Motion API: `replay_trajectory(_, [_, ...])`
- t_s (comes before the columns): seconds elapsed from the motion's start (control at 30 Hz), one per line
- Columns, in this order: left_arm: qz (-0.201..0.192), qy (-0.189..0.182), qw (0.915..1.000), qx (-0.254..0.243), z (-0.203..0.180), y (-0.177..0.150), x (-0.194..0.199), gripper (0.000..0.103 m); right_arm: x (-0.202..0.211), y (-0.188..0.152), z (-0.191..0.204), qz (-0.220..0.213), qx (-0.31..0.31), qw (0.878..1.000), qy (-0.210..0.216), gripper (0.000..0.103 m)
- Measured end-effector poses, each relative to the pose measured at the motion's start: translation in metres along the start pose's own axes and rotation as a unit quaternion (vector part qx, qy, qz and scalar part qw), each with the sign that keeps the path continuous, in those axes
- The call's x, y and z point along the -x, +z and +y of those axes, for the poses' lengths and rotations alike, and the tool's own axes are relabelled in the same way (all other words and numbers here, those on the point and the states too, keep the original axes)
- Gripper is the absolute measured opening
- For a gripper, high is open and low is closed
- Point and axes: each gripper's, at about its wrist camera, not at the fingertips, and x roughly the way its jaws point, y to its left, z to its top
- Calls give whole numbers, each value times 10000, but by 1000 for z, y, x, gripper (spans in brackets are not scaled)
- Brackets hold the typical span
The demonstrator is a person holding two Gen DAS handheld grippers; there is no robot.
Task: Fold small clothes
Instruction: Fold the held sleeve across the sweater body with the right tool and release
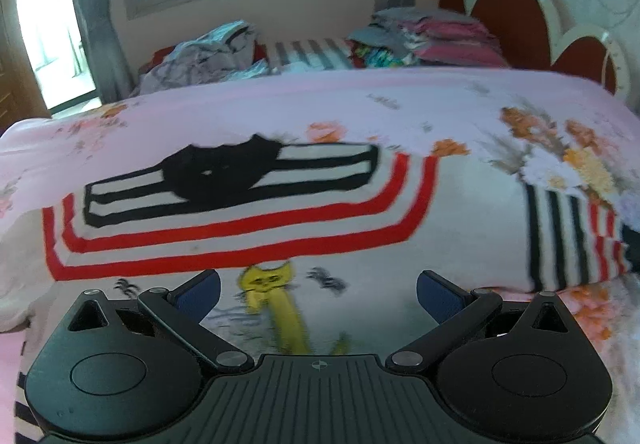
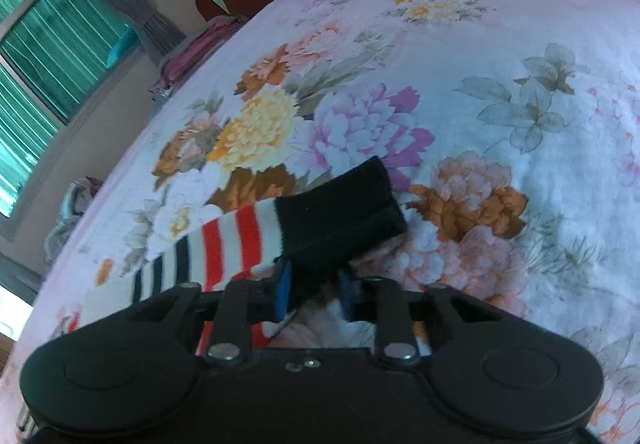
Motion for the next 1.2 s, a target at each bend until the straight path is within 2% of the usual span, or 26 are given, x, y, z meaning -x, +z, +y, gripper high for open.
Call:
replay_trajectory(0.07, [343, 23, 9993, -119, 11, 1, -12, 103, 2, 1, 6, -43, 283, 9995, -128, 12])
replay_trajectory(0.13, [281, -107, 9995, 3, 28, -2, -11, 103, 3, 0, 23, -125, 735, 9970, -214, 8])
replay_trajectory(0.3, [232, 39, 9988, 439, 83, -9, -20, 103, 27, -15, 99, -347, 1703, 9833, 534, 8])
replay_trajectory(0.47, [216, -234, 9957, 865, 153, -18, -26, 103, 31, -66, 199, -55, 2563, 9586, 1237, 8])
replay_trajectory(0.6, [128, -524, 9914, 1189, 202, -27, -26, 103, 21, -121, 266, 338, 3142, 9358, 1565, 7])
replay_trajectory(0.67, [-46, -710, 9882, 1356, 223, -33, -22, 103, 13, -153, 297, 541, 3453, 9219, 1671, 7])
replay_trajectory(0.73, [-222, -729, 9864, 1456, 237, -37, -19, 103, 7, -180, 321, 719, 3670, 9107, 1756, 8])
replay_trajectory(0.9, [-173, -709, 9868, 1448, 261, -45, -24, 103, 2, -241, 354, 1084, 4113, 8853, 1877, 8])
replay_trajectory(0.97, [-151, -727, 9864, 1469, 265, -47, -26, 103, -7, -260, 360, 1185, 4227, 8807, 1782, 8])
replay_trajectory(1.03, [-136, -792, 9856, 1486, 266, -47, -29, 103, -3, -266, 361, 1065, 4329, 8763, 1827, 15])
replay_trajectory(1.1, [-121, -963, 9834, 1535, 263, -45, -31, 103, 3, -266, 362, 1124, 4380, 8694, 1991, 40])
replay_trajectory(1.13, [-128, -1106, 9814, 1567, 259, -43, -33, 103, 11, -261, 360, 1037, 4344, 8702, 2080, 43])
replay_trajectory(1.2, [-161, -1394, 9766, 1632, 248, -37, -38, 103, 27, -249, 350, 817, 4136, 8772, 2298, 39])
